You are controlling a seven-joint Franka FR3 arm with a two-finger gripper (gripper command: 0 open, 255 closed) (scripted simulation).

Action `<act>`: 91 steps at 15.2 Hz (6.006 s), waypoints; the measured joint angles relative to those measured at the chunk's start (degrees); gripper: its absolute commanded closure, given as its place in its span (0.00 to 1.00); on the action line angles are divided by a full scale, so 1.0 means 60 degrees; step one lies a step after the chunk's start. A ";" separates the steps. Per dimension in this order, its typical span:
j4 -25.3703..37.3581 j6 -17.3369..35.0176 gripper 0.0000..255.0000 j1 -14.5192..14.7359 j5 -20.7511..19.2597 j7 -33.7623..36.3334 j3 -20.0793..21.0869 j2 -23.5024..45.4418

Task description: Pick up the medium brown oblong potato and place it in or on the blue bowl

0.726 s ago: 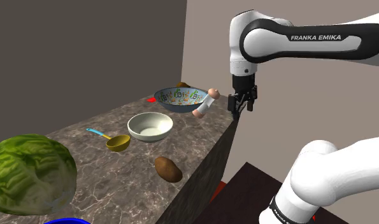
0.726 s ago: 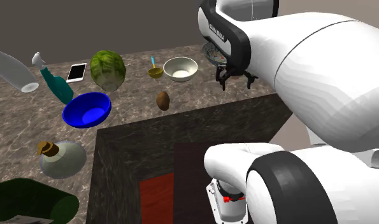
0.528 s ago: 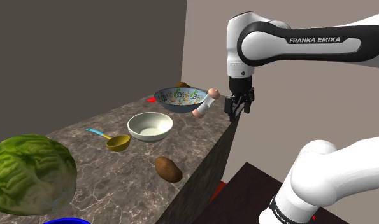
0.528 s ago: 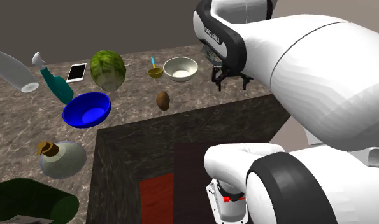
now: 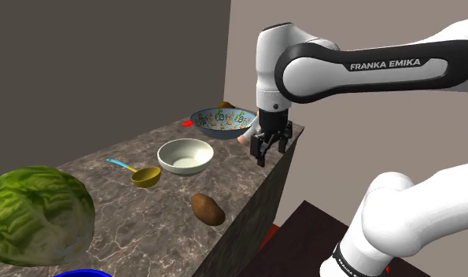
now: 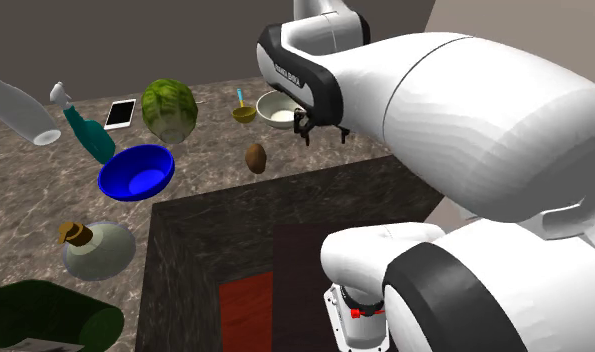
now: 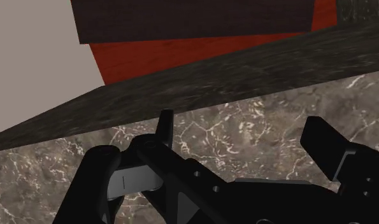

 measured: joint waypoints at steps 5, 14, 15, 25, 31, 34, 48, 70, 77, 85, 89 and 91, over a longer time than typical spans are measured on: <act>0.0110 0.1165 0.00 0.0347 0.0493 0.1155 0.1124 0.0753; 0.0973 0.3077 0.00 0.0460 0.0345 0.3304 0.3122 0.2684; 0.1111 0.3289 0.00 0.0414 0.0211 0.3548 0.3330 0.2959; 0.0801 0.4601 0.00 0.0243 -0.0270 0.4271 0.3903 0.3901; 0.0769 0.4654 1.00 0.0242 -0.0280 0.4290 0.3916 0.3922; 0.0769 0.4654 1.00 0.0242 -0.0279 0.4290 0.3916 0.3922; 0.1240 0.3878 1.00 0.0299 -0.0107 0.4044 0.3733 0.3559; 0.3610 0.1114 1.00 0.0310 0.0012 0.3688 0.3379 0.3103; 0.5295 0.0760 1.00 0.0464 -0.0649 0.5637 0.4882 0.4801; 0.8207 -0.0292 1.00 0.1611 -0.2837 0.8515 0.6352 0.8080; 1.0392 -0.1258 1.00 0.3268 -0.4289 0.9735 0.6324 1.0154; 1.1439 -0.1733 1.00 0.4124 -0.4796 1.0102 0.6189 1.0936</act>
